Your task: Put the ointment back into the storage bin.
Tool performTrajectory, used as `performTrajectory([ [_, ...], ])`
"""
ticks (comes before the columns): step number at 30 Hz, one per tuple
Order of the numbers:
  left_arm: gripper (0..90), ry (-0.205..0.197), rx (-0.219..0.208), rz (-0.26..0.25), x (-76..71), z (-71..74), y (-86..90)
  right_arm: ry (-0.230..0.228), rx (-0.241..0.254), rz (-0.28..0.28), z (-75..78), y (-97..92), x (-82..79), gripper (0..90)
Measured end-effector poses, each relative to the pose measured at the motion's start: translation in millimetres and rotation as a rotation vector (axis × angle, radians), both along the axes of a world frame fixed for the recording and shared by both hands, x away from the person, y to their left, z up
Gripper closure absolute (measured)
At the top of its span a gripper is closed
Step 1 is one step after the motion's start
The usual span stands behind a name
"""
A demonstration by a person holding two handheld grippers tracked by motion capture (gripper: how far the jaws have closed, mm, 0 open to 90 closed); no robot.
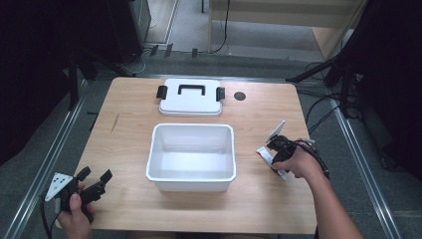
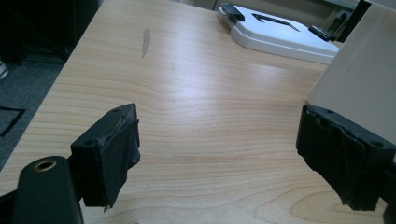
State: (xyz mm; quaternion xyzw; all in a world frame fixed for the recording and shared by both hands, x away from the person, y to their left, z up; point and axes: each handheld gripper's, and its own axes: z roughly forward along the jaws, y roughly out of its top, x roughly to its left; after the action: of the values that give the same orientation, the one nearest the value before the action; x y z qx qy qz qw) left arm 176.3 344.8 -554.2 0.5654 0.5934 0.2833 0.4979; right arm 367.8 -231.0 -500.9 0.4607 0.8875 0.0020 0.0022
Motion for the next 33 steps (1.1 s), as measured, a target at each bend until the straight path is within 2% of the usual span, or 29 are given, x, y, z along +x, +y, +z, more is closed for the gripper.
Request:
performTrajectory([
  [7,14.2,-0.002,0.002,0.003,0.0,0.1,-0.7,0.016,0.006,-0.004,0.5,-2.2,0.7,72.2],
  [10,14.2,-0.002,0.002,0.005,0.2,0.0,-0.8,0.002,0.012,-0.014,1.3,-3.3,1.0,72.5],
  [12,14.2,-0.003,0.002,0.007,0.1,0.1,-1.0,-0.001,0.034,-0.020,4.4,-4.0,1.2,72.5],
  [15,14.2,-0.004,0.004,0.013,0.4,0.1,-1.5,-0.005,0.087,-0.041,13.2,-1.0,-0.4,72.5],
  [21,14.2,-0.010,0.007,0.017,0.3,0.1,-1.5,-0.020,0.128,-0.023,33.7,7.5,-2.0,72.5],
  [26,14.2,-0.011,0.008,0.017,0.4,0.2,-1.6,-0.037,0.145,-0.010,48.9,15.7,-4.2,72.6],
  [33,14.2,-0.011,0.008,0.021,0.4,0.1,-1.5,-0.052,0.142,0.023,68.7,27.3,-8.0,72.7],
])
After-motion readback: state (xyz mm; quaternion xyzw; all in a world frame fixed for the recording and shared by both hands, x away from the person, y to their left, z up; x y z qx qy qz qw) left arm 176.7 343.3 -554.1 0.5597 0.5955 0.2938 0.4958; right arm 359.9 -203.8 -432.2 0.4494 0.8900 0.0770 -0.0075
